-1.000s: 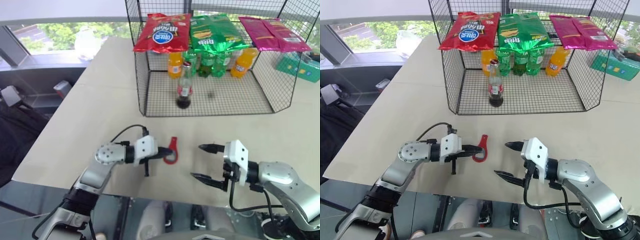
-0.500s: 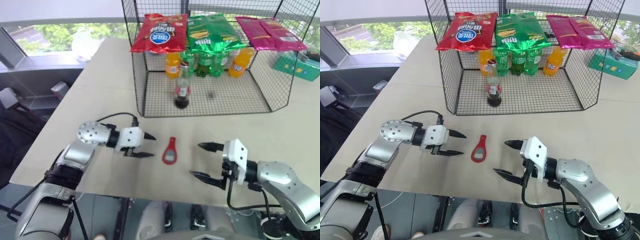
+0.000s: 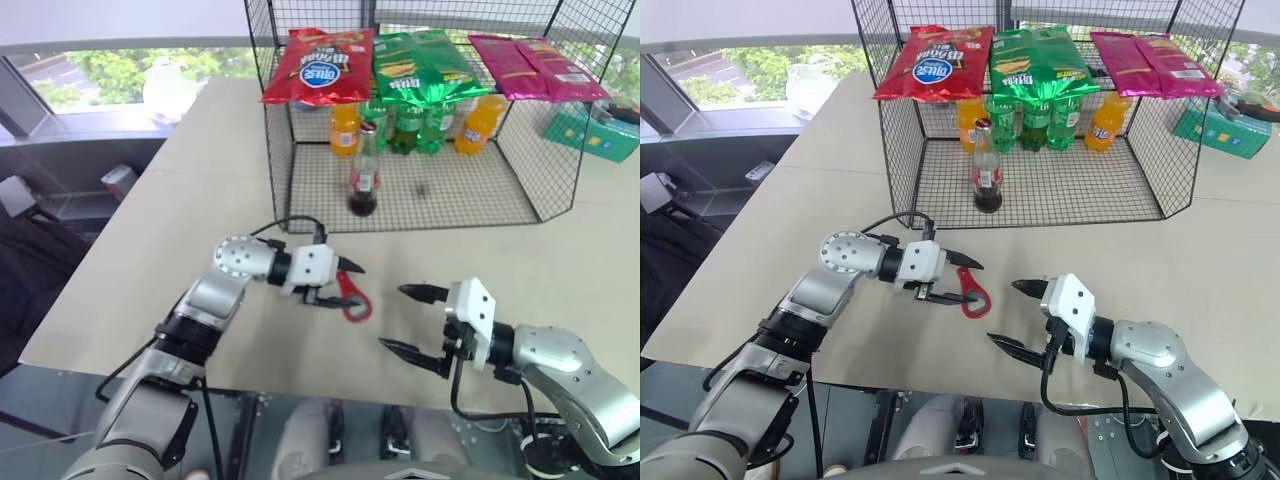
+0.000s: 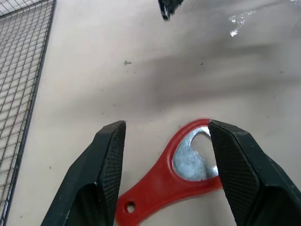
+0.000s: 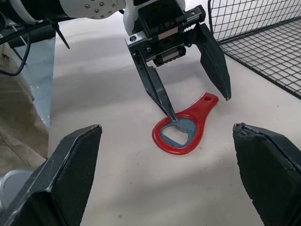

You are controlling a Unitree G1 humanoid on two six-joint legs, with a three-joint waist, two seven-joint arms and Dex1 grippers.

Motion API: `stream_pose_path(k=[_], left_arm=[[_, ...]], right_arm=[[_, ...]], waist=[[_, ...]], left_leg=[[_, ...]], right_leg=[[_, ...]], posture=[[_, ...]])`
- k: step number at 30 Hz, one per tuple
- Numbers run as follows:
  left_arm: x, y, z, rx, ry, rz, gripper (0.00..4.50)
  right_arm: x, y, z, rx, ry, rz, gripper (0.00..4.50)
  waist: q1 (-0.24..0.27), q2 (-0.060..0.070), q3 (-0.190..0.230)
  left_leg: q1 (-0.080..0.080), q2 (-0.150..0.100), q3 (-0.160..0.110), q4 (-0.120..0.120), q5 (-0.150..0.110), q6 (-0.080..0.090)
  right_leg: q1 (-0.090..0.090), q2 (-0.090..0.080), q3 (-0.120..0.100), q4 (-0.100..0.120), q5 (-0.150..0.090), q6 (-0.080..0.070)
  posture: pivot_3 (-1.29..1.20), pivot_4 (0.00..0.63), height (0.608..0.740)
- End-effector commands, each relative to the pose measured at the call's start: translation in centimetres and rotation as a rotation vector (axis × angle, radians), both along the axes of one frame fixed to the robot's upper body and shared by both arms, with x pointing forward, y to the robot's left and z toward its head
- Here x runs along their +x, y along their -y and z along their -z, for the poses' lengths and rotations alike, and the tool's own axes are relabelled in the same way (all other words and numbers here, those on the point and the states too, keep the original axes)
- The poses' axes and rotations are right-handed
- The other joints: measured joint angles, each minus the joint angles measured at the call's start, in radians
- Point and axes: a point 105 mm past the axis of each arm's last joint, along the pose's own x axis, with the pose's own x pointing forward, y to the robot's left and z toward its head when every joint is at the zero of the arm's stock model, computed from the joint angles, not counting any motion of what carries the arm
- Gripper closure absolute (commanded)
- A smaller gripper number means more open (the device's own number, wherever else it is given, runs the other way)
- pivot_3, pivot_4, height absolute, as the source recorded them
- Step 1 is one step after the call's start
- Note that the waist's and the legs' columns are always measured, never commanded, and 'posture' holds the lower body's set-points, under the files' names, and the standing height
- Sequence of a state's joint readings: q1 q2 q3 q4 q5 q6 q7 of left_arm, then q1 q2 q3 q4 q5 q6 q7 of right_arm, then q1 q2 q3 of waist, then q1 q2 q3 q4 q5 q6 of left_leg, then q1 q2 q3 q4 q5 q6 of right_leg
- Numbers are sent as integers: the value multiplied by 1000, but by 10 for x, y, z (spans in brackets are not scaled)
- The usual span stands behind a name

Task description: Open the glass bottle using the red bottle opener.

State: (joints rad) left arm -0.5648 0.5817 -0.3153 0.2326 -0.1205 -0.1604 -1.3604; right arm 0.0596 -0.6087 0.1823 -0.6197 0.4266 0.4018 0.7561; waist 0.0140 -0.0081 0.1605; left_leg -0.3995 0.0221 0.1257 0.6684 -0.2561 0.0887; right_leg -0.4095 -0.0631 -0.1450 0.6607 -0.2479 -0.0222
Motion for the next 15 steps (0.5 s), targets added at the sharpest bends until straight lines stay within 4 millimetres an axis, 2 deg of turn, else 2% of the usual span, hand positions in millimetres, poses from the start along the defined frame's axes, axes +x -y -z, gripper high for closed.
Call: stream_pose_path(k=[1,5,8,10,15], left_arm=[[2,-9,-5,40,-12,46,1593],[14,-12,-3,74,-50,63,1593],[26,-9,-5,92,-46,83,897],[35,-9,-2,143,-3,97,36],[43,-12,5,280,47,190,36]], right_arm=[[-2,-1,-9,22,46,-7,0],[-2,1,-8,19,43,-3,0],[-3,4,-8,16,41,10,0],[-5,6,-8,13,37,24,0],[-15,9,-9,20,31,38,0]], waist=[[1,0,0],[5,0,0],[7,-1,0],[6,-1,0],[1,-2,0]], left_leg=[[0,0,0,0,0,0],[-1,0,0,0,0,0],[-1,0,0,1,0,0],[-1,0,0,1,0,1],[-2,-1,1,1,-1,1]], right_leg=[[0,0,0,0,0,0],[0,0,0,0,0,0],[0,0,0,0,0,0],[0,0,0,-1,0,0],[-1,1,0,0,0,0]], posture=[[0,150,740],[0,150,740],[0,150,740],[0,150,740],[0,150,740]])
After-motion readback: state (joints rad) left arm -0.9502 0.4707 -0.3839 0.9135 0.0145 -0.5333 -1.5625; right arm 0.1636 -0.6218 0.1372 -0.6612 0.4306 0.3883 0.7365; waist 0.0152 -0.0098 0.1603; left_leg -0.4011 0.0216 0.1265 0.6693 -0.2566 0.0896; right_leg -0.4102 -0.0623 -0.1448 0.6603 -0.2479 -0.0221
